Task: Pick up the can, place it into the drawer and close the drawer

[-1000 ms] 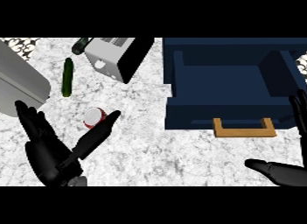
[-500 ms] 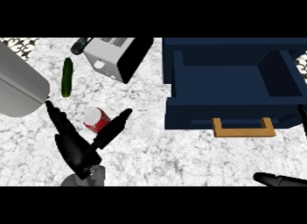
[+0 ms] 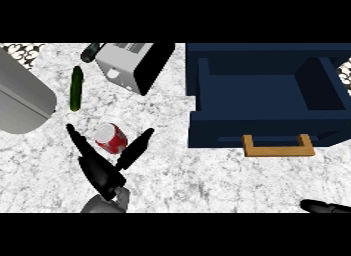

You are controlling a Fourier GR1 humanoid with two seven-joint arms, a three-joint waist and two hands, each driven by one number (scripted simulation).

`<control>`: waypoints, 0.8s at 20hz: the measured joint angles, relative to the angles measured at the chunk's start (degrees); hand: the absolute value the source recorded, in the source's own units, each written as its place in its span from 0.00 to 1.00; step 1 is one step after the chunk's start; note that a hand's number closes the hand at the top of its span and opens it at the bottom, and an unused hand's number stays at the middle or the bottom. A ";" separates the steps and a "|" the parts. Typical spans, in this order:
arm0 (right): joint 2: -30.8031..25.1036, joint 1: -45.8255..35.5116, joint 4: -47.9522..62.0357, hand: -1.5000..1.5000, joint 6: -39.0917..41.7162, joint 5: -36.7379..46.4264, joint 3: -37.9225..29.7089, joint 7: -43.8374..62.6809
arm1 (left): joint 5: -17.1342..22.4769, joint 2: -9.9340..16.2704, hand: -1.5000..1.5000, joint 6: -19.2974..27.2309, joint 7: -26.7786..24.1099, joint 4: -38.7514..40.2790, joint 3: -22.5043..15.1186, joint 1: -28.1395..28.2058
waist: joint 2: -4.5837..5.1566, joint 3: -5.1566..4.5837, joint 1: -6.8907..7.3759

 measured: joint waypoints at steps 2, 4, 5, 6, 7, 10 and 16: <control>0.17 0.57 -0.23 0.00 0.32 0.24 0.03 -0.41 | 3.42 0.14 0.00 1.87 -2.85 1.67 -0.46 -0.01 | 0.01 -0.01 -0.04; -0.31 -0.12 -0.44 0.00 0.46 -0.26 -0.61 0.60 | 6.70 0.68 0.00 3.15 -5.12 2.30 -0.56 0.01 | 0.01 -0.02 0.02; -0.46 -0.21 -0.20 0.00 0.64 -0.51 -1.08 0.45 | 8.53 0.70 0.00 3.60 -6.48 2.59 -0.77 0.18 | 0.01 -0.03 0.02; -0.48 0.04 -1.10 0.00 0.67 -0.63 -1.05 1.22 | 9.86 0.29 0.00 3.99 -7.75 3.42 -0.70 -0.06 | 0.02 -0.03 -0.02; -0.38 0.68 -1.45 0.00 1.16 -0.97 -1.09 0.99 | 11.63 0.67 0.00 4.33 -9.06 3.41 -0.85 0.13 | 0.01 -0.05 -0.04; -0.19 1.34 -2.13 0.00 1.40 -1.38 -1.64 0.98 | 16.32 0.79 0.00 4.90 -12.88 4.03 -0.59 0.73 | 0.03 -0.09 -0.11; -1.11 0.98 -3.41 0.00 1.84 -2.94 -3.45 2.60 | 23.78 -0.23 0.00 3.73 -21.23 4.15 2.13 2.75 | 0.03 -0.16 -0.02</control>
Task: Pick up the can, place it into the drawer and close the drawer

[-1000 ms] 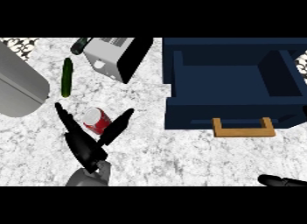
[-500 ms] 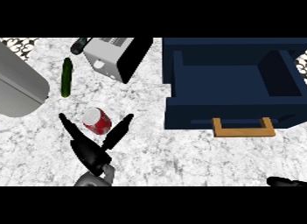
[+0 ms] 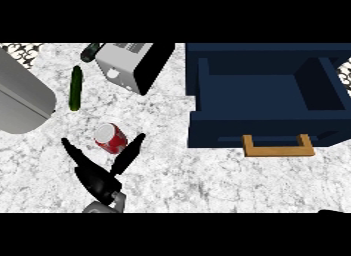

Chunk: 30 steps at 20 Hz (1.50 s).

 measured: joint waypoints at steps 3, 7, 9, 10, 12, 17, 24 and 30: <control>-0.57 -0.93 -0.16 0.00 -0.27 -0.43 -0.76 1.22 | 4.09 -0.60 0.00 -1.89 -4.23 1.12 3.10 -0.30 | 0.04 -0.05 0.04; -0.71 -1.62 -0.23 0.00 -0.43 0.47 -0.36 1.89 | 10.72 -0.96 0.00 -4.31 -11.23 2.55 6.28 -0.08 | 0.08 -0.08 0.08; -0.70 -0.98 -0.53 0.00 0.00 0.08 -0.67 1.81 | 14.31 -1.05 0.00 -5.84 -15.69 2.39 7.91 1.23 | 0.04 -0.07 0.09; -0.77 -0.86 -0.58 0.00 0.21 -0.18 -0.84 1.82 | 16.17 -1.09 0.00 -7.35 -17.85 2.93 9.18 1.49 | 0.03 -0.07 0.10; -0.63 -0.14 -0.94 0.00 0.53 -0.48 -1.05 1.81 | 20.22 -1.13 0.00 -9.60 -22.25 5.07 10.73 1.01 | 0.04 -0.06 -0.07; -1.02 -2.35 0.21 0.00 0.22 0.10 -1.19 2.27 | 30.37 -1.18 0.00 -18.57 -34.94 13.35 17.28 -1.68 | 0.11 0.02 -0.02; -1.16 -3.67 -1.14 0.00 -0.31 0.92 -0.88 4.16 | 39.98 -1.16 0.00 -31.06 -48.53 30.11 22.33 -10.19 | 0.08 0.14 -0.41; -1.22 -5.09 -1.50 0.00 -0.90 1.04 -1.56 5.92 | 44.22 -0.57 1.00 -40.84 -55.42 41.77 25.77 -17.07 | -0.04 0.26 -0.27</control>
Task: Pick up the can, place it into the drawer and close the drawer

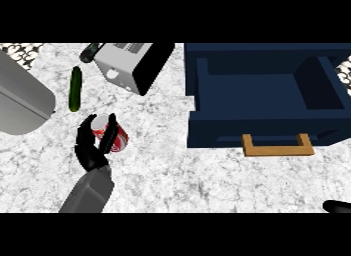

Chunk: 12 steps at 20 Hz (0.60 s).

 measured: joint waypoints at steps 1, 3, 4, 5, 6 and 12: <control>0.12 0.13 0.34 0.00 0.36 -0.08 -0.13 -0.72 | 0.08 -0.03 1.00 -1.48 -1.12 2.10 0.92 -1.33 | 0.00 0.00 0.00; 0.11 0.27 -0.12 0.00 0.58 0.01 -0.28 -0.59 | 0.44 -0.05 1.00 -3.69 -2.84 5.50 2.26 -3.71 | 0.01 0.02 -0.04; 0.51 0.28 0.18 0.00 0.35 0.77 0.06 -0.94 | 0.51 0.19 1.00 -4.78 -3.79 7.81 3.23 -5.25 | 0.03 0.02 -0.08; 0.68 1.23 -0.01 0.00 0.91 0.50 -0.38 -1.80 | 0.40 0.24 1.00 -5.44 -4.54 9.06 3.76 -6.13 | 0.04 0.02 -0.08; 0.46 0.91 0.33 0.00 1.09 0.15 -0.82 -1.86 | 0.40 0.58 1.00 -6.80 -5.73 11.21 4.62 -7.12 | 0.06 0.03 -0.14; 0.72 0.89 -0.33 0.00 1.30 0.73 -0.67 -1.88 | -3.80 2.45 1.00 -15.38 -2.85 15.03 0.15 -10.12 | 0.13 -0.04 -0.25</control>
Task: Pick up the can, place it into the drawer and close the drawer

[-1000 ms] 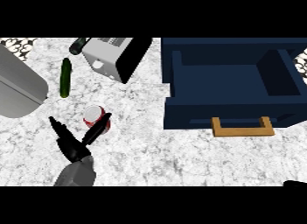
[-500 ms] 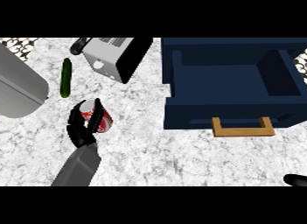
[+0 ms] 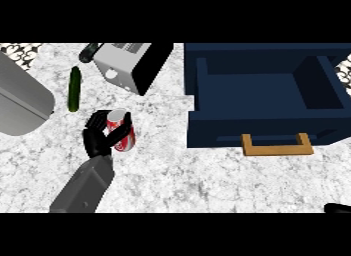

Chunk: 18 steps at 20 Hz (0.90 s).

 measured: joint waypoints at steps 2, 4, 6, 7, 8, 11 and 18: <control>0.01 -0.66 0.17 0.00 -0.14 -0.01 0.16 0.11 | -2.63 0.26 1.00 -5.28 2.73 0.55 -3.85 -1.24 | 0.06 -0.02 -0.30; 0.02 -0.63 0.15 0.00 -0.20 0.39 0.24 0.02 | -4.53 1.68 1.00 -10.79 5.29 0.74 -6.57 -2.50 | 0.06 -0.04 -0.34; -0.36 -0.89 0.57 0.00 -0.16 0.41 -0.36 -0.09 | -5.71 2.41 1.00 -15.22 6.86 0.49 -8.25 -3.15 | 0.00 -0.02 -0.09; -0.46 -0.82 0.32 0.00 -0.15 -0.01 -0.83 0.09 | -6.20 2.59 1.00 -16.59 7.48 0.65 -8.70 -3.90 | 0.00 -0.02 -0.08; -0.39 -1.44 0.35 0.00 -0.60 0.61 -0.46 0.52 | -6.72 2.96 1.00 -17.92 8.60 -0.10 -9.39 -4.25 | -0.07 -0.01 0.17; -0.28 -1.03 -0.27 0.00 -0.49 0.79 -0.74 0.32 | -7.96 3.23 1.00 -19.50 12.23 -2.32 -10.65 -5.96 | -0.19 0.00 0.46; 0.40 -0.88 -0.80 0.00 -1.30 2.52 -0.51 0.96 | -11.31 3.01 1.00 -16.20 22.55 -13.22 -14.00 -9.48 | -0.42 0.04 1.06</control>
